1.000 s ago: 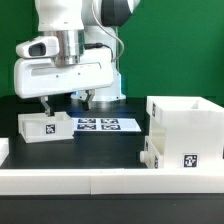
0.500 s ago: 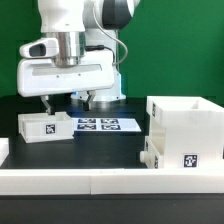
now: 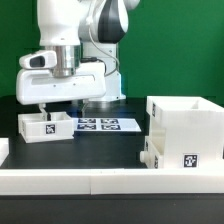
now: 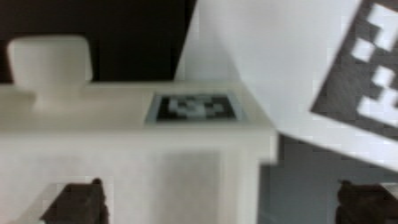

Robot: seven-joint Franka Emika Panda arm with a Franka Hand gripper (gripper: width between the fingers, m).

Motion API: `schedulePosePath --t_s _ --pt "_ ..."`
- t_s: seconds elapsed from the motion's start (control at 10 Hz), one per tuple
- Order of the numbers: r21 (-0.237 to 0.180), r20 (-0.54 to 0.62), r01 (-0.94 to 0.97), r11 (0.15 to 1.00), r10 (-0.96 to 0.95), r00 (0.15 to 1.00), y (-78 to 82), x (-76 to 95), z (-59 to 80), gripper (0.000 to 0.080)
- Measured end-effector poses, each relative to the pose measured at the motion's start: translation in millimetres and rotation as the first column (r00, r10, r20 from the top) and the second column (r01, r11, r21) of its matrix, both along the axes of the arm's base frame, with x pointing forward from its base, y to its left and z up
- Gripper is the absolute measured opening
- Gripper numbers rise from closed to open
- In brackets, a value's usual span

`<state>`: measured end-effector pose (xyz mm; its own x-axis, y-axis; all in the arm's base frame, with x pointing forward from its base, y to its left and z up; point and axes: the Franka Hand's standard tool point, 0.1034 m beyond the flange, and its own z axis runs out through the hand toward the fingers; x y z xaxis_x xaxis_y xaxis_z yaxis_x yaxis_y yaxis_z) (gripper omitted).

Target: Assemble drawer

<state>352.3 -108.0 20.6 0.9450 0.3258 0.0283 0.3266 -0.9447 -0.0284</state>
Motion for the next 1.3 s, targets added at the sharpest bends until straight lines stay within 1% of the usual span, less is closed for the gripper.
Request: schedulePosePath --t_s 0.1,0.2,0.5,0.6,0.8,0.9,1.0,1.1,1.3 --pt "0.001 -0.004 -0.010 1.000 0.010 1.000 0.2 -3.4 -7.2 0.0649" --pt "0.004 -0.012 -0.017 1.000 0.017 1.000 0.9 -6.7 -11.6 0.0649" --pt "0.006 -0.016 -0.024 1.000 0.024 1.000 2.0 -9.1 -15.7 0.0649" --pt "0.006 -0.015 -0.026 1.000 0.026 1.000 2.5 -8.8 -15.7 0.0538" --pt "0.006 -0.015 -0.026 1.000 0.026 1.000 2.5 -8.8 -15.7 0.0265" --pt "0.006 -0.015 -0.026 1.000 0.026 1.000 2.5 -8.8 -15.7 0.0265" --pt "0.006 -0.015 -0.026 1.000 0.026 1.000 2.6 -8.7 -15.7 0.0075" --pt "0.005 -0.012 -0.028 1.000 0.028 1.000 3.1 -7.1 -14.9 0.0041" --pt "0.009 -0.013 -0.036 0.999 0.036 0.999 9.2 0.7 -10.5 0.0041"
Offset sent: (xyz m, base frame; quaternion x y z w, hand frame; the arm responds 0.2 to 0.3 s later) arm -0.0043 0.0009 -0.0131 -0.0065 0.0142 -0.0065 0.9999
